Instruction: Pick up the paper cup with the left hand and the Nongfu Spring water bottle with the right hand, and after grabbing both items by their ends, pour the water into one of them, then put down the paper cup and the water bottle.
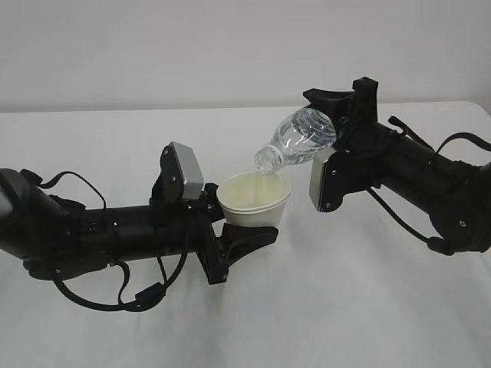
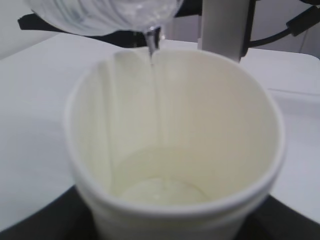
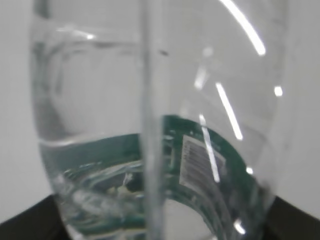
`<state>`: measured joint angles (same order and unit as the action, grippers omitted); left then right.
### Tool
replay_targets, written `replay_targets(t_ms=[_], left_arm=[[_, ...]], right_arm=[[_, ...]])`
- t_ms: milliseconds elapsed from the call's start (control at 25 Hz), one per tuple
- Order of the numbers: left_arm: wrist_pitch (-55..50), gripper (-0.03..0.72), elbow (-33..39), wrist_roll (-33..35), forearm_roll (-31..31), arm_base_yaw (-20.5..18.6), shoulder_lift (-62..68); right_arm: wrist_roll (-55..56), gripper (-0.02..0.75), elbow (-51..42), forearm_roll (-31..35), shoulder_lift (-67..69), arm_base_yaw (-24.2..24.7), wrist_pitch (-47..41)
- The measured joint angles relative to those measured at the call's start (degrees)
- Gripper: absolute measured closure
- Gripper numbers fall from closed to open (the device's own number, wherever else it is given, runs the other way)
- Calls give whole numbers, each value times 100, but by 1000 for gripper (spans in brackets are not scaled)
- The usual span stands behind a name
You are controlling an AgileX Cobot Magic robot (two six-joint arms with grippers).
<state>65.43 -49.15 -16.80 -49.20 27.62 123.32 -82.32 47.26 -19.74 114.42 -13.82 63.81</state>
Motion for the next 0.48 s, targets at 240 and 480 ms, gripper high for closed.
replay_targets(t_ms=[240,480], left_arm=[[0,258,0,0,0,0,0],[-9,258,0,0,0,0,0]], right_arm=[[0,265,0,0,0,0,0],[-11,265,0,0,0,0,4]])
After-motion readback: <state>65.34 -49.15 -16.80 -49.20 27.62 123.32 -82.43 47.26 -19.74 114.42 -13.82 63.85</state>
